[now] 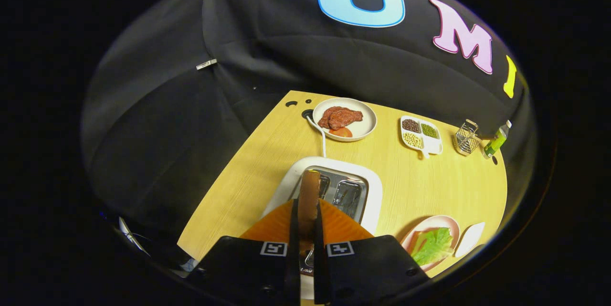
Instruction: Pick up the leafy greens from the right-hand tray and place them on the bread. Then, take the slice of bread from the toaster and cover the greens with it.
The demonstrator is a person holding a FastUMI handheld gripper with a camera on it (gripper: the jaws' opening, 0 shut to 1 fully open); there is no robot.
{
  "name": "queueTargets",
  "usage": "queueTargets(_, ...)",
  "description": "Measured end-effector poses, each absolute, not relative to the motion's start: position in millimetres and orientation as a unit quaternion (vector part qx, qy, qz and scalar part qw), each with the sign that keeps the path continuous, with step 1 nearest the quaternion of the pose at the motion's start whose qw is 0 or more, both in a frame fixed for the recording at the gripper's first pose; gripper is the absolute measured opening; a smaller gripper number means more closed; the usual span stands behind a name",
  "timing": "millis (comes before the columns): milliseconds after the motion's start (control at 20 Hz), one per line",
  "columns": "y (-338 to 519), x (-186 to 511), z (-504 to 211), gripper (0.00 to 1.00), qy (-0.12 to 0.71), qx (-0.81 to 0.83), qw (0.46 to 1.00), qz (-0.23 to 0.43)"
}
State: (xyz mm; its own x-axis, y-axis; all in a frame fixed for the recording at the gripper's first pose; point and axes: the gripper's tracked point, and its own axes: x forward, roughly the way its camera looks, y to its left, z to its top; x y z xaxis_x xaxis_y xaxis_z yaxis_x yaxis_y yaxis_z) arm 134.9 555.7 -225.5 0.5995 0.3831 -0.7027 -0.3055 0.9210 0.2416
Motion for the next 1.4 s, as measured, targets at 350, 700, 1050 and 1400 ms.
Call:
queueTargets(350,545.7,129.2,-185.3,0.1,0.38,0.094,0.899,0.195)
queueTargets(700,502.7,126.1,-126.4,0.1,0.328,0.13,0.911,0.214)
queueTargets(1050,408.5,113.0,-84.8,0.1,0.28,0.162,0.924,0.203)
queueTargets(1400,270.8,103.8,-134.1,0.1,0.293,0.12,0.94,0.127)
